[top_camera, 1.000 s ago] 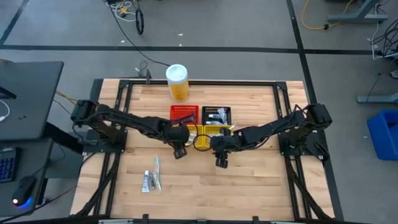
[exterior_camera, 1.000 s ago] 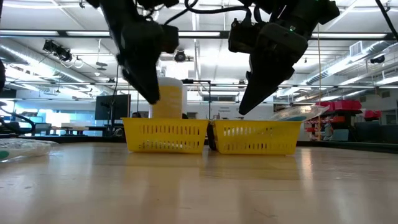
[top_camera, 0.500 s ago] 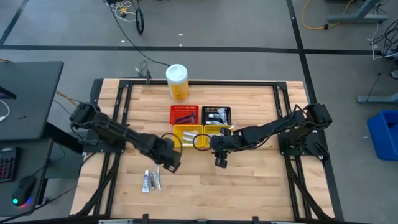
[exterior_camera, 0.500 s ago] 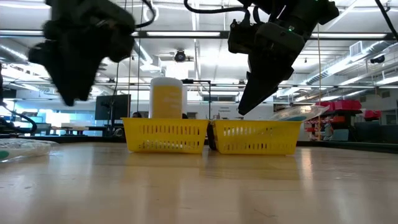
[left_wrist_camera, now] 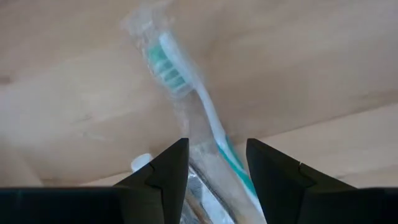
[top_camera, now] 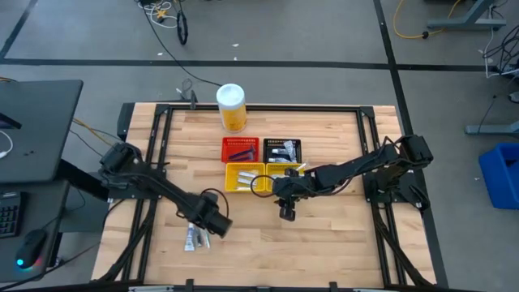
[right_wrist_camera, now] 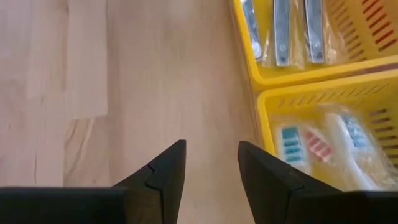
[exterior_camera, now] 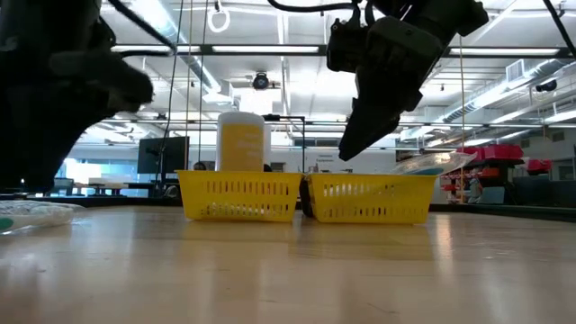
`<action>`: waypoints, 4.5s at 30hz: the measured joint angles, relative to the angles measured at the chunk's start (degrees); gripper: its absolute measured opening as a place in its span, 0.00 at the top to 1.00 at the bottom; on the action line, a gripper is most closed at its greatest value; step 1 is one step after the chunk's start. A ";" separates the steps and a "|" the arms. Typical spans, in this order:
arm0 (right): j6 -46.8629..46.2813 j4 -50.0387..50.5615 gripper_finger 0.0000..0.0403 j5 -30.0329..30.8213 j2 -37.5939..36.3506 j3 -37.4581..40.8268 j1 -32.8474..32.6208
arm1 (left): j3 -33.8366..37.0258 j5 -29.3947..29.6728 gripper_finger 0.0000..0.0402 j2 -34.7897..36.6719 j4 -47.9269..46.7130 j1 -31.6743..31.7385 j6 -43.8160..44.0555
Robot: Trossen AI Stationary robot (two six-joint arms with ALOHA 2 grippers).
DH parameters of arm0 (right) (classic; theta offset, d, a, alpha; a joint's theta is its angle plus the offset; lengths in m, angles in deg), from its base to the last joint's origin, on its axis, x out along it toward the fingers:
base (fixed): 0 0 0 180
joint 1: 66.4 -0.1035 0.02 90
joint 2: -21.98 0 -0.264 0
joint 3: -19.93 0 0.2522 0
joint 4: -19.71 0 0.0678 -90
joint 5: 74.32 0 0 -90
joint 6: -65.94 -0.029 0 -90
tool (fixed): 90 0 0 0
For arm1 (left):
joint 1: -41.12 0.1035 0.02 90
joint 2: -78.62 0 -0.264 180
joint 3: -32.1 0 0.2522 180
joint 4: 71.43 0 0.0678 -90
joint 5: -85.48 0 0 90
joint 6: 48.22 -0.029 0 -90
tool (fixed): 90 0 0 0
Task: Pick & Place Travel size toiletries
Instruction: Put the green toothbrush into the right yellow bin
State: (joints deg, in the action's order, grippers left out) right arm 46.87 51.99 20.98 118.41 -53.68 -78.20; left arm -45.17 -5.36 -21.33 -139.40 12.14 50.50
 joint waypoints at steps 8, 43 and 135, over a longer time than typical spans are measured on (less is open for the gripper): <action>0.02 -2.32 0.62 0.02 0.02 0.00 0.02 | 0.00 -0.32 0.58 -4.26 2.44 -0.27 1.59; 6.47 -15.47 0.64 -5.30 0.02 0.00 -0.28 | -22.88 50.09 0.96 -1.47 1.41 -4.25 -30.93; 25.35 44.64 0.92 8.54 -12.34 -5.29 3.14 | -27.89 53.58 0.78 -0.42 -0.73 6.47 -54.93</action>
State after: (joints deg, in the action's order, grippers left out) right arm 72.22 96.63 29.52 106.06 -58.97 -75.05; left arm -73.06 48.22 -21.76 -140.13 18.60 -4.43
